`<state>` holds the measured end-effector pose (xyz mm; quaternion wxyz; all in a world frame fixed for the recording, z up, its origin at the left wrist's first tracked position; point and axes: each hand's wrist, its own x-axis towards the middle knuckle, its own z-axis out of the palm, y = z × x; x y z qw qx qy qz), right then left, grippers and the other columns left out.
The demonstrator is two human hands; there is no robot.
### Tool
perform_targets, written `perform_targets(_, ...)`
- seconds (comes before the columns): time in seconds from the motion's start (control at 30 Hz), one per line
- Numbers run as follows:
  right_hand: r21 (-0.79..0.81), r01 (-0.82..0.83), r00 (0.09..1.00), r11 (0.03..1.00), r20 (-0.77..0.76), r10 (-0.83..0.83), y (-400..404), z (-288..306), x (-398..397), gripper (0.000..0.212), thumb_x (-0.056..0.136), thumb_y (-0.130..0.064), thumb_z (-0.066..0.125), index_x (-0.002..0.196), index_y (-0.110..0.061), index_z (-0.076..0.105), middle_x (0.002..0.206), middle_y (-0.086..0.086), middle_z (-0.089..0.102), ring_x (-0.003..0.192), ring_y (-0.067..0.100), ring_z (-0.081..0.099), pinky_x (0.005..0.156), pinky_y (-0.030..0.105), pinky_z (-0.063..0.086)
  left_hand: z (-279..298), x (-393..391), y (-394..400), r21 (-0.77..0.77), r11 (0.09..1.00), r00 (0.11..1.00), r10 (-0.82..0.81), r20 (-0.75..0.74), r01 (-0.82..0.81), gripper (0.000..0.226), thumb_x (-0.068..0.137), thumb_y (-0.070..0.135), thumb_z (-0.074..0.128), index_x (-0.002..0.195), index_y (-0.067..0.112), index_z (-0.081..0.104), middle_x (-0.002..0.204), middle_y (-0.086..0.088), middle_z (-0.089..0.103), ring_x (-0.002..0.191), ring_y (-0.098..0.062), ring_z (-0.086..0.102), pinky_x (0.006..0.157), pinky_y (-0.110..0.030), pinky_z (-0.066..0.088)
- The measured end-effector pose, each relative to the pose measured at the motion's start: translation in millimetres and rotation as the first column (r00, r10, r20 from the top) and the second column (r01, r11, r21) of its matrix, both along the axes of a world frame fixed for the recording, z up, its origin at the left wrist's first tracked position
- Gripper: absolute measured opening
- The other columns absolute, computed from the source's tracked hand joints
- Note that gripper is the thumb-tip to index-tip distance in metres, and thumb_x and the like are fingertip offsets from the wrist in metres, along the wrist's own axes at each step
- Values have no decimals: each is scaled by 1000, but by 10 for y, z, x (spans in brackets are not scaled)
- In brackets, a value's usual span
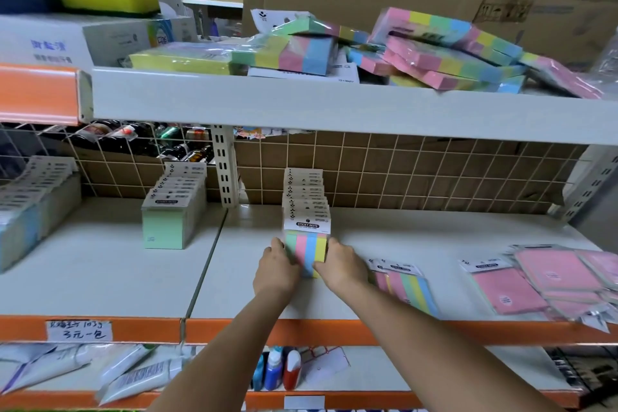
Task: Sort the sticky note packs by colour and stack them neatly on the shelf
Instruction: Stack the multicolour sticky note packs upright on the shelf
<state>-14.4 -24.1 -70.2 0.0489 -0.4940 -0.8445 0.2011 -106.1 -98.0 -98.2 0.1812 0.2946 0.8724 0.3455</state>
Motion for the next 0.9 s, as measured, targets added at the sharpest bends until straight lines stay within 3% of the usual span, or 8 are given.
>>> perform_targets(0.17, -15, -21, 1000, 1000, 0, 21, 34, 38, 60, 37, 89, -32, 62, 118, -11, 55, 123, 15, 62, 113, 32, 59, 85, 34, 48, 46, 85, -21, -8, 999, 999, 43, 3, -43, 37, 85, 17, 62, 113, 7, 39, 120, -15, 49, 110, -33, 53, 81, -38, 43)
perform_targets(0.43, 1, -44, 998, 999, -48, 44, 161, 170, 301, 26, 90, -29, 55, 112, -17, 60, 117, 9, 65, 108, 31, 60, 81, 31, 47, 241, 244, 49, -20, 992, 960, 116, -256, -126, 33, 90, 26, 54, 115, 8, 41, 119, -11, 50, 112, -31, 50, 84, -40, 41)
perform_targets(0.63, 43, 67, 997, 997, -34, -65, 528, 350, 738, 23, 87, -21, 51, 103, -17, 66, 107, 8, 69, 104, 29, 62, 72, 26, 44, 345, 426, 135, 16, 988, 901, 147, -409, -154, 40, 91, 35, 53, 119, 8, 46, 120, -10, 48, 115, -30, 47, 89, -40, 39)
perform_targets(0.8, -14, 125, 989, 992, 86, -123, 786, 309, 1202, 18, 87, -24, 54, 76, -10, 57, 90, 11, 64, 98, 30, 64, 66, 24, 37, 366, 798, 366, 27, 995, 933, -80, -351, 95, 27, 91, 29, 51, 112, 13, 56, 117, -5, 52, 109, -25, 50, 92, -37, 42)
perform_targets(0.9, -37, 171, 974, 985, 154, -164, 837, 231, 1390, 26, 90, -35, 54, 95, -12, 64, 108, 11, 66, 105, 28, 62, 70, 24, 39, 362, 1075, 490, 4, 973, 946, -225, -233, 232, 26, 92, 27, 52, 107, 11, 66, 115, -7, 58, 104, -26, 57, 89, -33, 46)
